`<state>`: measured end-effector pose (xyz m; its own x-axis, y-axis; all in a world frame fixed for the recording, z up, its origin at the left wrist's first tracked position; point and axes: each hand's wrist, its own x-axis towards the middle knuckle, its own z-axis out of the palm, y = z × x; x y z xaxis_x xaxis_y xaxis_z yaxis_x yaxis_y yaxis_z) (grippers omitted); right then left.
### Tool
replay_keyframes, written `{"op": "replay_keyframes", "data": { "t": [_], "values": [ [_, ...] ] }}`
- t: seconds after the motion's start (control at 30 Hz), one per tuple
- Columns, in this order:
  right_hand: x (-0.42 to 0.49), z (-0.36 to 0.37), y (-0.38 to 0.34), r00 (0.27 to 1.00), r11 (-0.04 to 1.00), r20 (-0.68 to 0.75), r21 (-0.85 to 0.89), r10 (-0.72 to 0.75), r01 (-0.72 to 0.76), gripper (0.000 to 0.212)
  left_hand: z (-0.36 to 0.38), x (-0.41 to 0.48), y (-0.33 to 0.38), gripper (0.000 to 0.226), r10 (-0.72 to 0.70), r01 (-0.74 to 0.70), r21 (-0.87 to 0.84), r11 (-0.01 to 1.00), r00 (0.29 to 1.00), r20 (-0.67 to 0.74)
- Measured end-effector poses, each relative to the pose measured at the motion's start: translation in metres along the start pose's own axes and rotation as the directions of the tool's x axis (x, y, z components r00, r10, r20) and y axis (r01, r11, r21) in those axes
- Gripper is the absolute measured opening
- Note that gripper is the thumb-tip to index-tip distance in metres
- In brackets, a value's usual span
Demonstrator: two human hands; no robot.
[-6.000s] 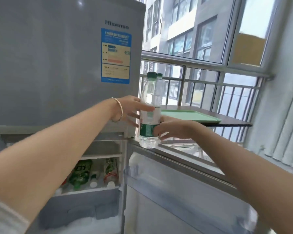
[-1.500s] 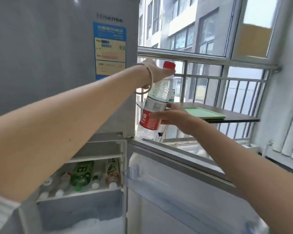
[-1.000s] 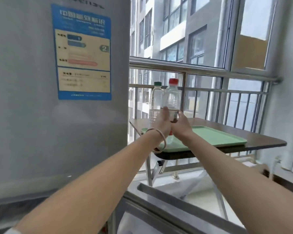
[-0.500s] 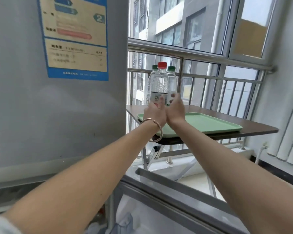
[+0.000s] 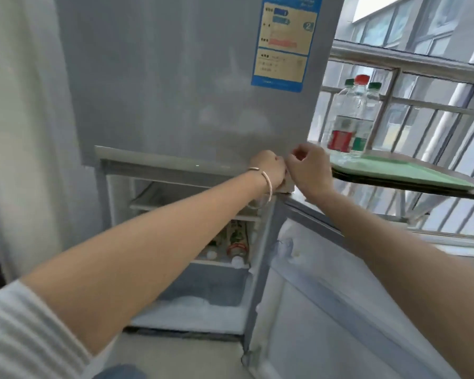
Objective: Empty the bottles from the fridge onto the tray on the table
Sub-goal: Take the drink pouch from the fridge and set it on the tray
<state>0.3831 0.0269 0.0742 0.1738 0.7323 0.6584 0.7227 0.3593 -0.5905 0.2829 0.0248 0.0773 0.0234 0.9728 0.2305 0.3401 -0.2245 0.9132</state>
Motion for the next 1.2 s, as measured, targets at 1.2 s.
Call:
{"op": "replay_keyframes", "data": {
  "t": [1.2],
  "values": [
    [-0.127,0.334,0.076,0.541,0.917,0.761,-0.181,0.359,-0.355,0.027,-0.142,0.092,-0.364,0.041,-0.598,0.612,0.340,0.714,0.786,-0.158]
  ]
}}
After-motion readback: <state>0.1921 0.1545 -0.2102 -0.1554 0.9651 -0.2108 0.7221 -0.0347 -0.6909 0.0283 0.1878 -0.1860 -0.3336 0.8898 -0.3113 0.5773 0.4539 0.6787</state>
